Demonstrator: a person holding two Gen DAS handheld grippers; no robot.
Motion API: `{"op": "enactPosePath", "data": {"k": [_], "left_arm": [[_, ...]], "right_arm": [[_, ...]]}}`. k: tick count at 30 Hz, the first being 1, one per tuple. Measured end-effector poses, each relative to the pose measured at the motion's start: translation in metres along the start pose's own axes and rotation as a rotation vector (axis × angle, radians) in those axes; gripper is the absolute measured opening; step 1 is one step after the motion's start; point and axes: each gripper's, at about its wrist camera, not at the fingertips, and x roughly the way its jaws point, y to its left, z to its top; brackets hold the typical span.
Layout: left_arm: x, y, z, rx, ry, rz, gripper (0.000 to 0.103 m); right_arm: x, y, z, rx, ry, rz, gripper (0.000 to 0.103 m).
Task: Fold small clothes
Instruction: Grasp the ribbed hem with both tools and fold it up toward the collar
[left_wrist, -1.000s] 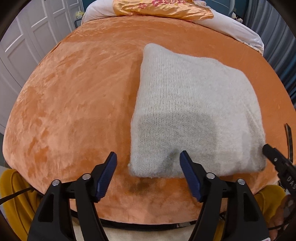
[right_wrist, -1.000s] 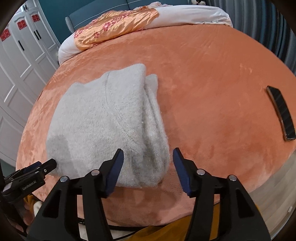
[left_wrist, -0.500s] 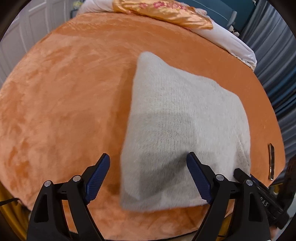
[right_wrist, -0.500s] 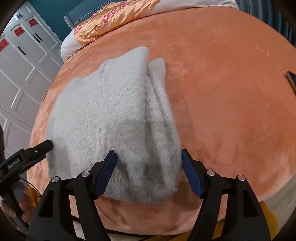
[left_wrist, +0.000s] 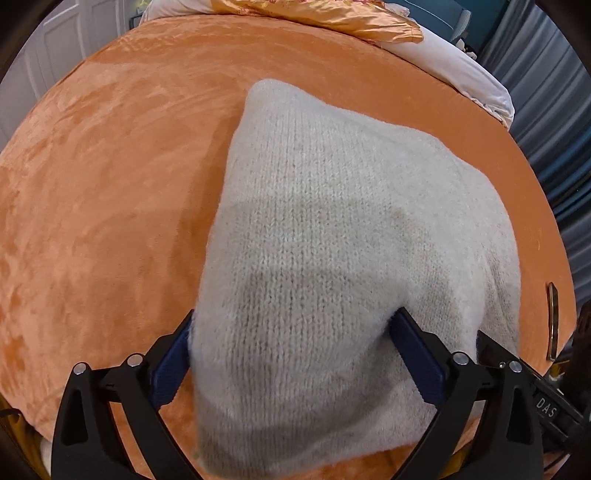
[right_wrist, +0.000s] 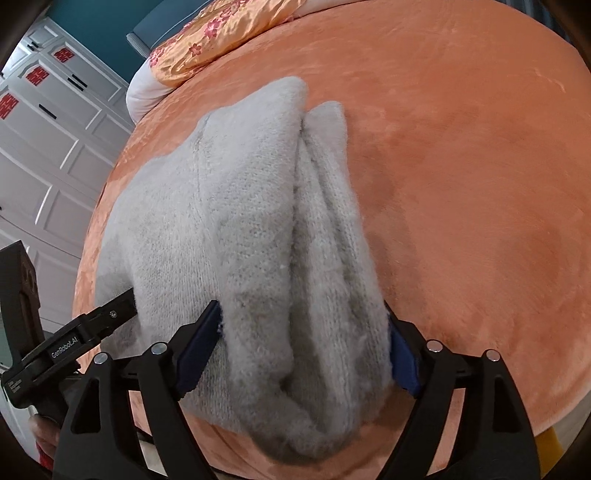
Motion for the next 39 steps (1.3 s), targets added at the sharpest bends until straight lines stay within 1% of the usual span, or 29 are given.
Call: {"op": "enactPosePath", "data": {"k": [5, 10, 13, 14, 16, 17, 18, 21, 22, 23, 25, 27, 29, 30, 31, 33, 36, 39], "left_arm": [[0.008, 0.001, 0.002, 0.002, -0.002, -0.016, 0.098], [0.012, 0.004, 0.004, -0.007, 0.004, -0.042, 0.098], [0.011, 0.005, 0.004, -0.01, 0.016, -0.056, 0.097], [0.009, 0.006, 0.005, -0.011, 0.023, -0.073, 0.095], [0.003, 0.006, 0.005, -0.006, 0.031, -0.091, 0.085], [-0.002, 0.006, 0.005, 0.003, 0.033, -0.1, 0.079], [-0.007, 0.007, 0.004, 0.01, 0.034, -0.106, 0.076], [-0.025, 0.009, 0.003, 0.039, 0.034, -0.139, 0.059], [-0.032, 0.01, 0.004, 0.05, 0.036, -0.158, 0.056], [-0.04, 0.01, 0.002, 0.058, 0.04, -0.187, 0.054], [-0.049, 0.012, -0.005, 0.069, 0.063, -0.226, 0.054], [-0.051, 0.015, -0.019, 0.082, 0.103, -0.24, 0.055], [-0.045, 0.019, -0.032, 0.081, 0.136, -0.22, 0.059], [-0.04, 0.022, -0.038, 0.071, 0.144, -0.195, 0.065], [-0.037, 0.025, -0.041, 0.055, 0.144, -0.18, 0.071], [-0.035, 0.029, -0.043, 0.023, 0.131, -0.17, 0.076], [-0.034, 0.022, -0.037, 0.03, 0.133, -0.152, 0.08], [-0.028, 0.017, -0.03, 0.028, 0.144, -0.143, 0.081]], "right_arm": [[0.005, -0.002, 0.003, -0.006, 0.003, 0.015, 0.082], [0.011, -0.002, 0.012, -0.009, 0.009, 0.04, 0.081], [0.012, -0.001, 0.015, 0.004, 0.014, 0.08, 0.07], [0.011, -0.002, 0.015, 0.015, 0.015, 0.098, 0.064], [0.008, -0.003, 0.015, 0.019, 0.007, 0.116, 0.054], [0.004, -0.002, 0.015, 0.012, -0.003, 0.123, 0.045], [0.0, -0.001, 0.014, 0.007, -0.014, 0.123, 0.04], [-0.017, 0.0, 0.012, 0.024, -0.049, 0.138, 0.035], [-0.024, -0.002, 0.009, 0.044, -0.057, 0.154, 0.034], [-0.032, -0.003, 0.006, 0.062, -0.063, 0.163, 0.034], [-0.046, -0.006, -0.004, 0.078, -0.068, 0.163, 0.034], [-0.055, -0.012, -0.02, 0.104, -0.047, 0.159, 0.035], [-0.052, -0.019, -0.03, 0.13, -0.009, 0.15, 0.036], [-0.047, -0.025, -0.036, 0.158, 0.012, 0.143, 0.037], [-0.043, -0.027, -0.038, 0.178, 0.023, 0.147, 0.038], [-0.04, -0.029, -0.037, 0.193, 0.023, 0.151, 0.04], [-0.031, -0.028, -0.032, 0.197, 0.034, 0.141, 0.052], [-0.021, -0.03, -0.03, 0.225, 0.052, 0.167, 0.053]]}}
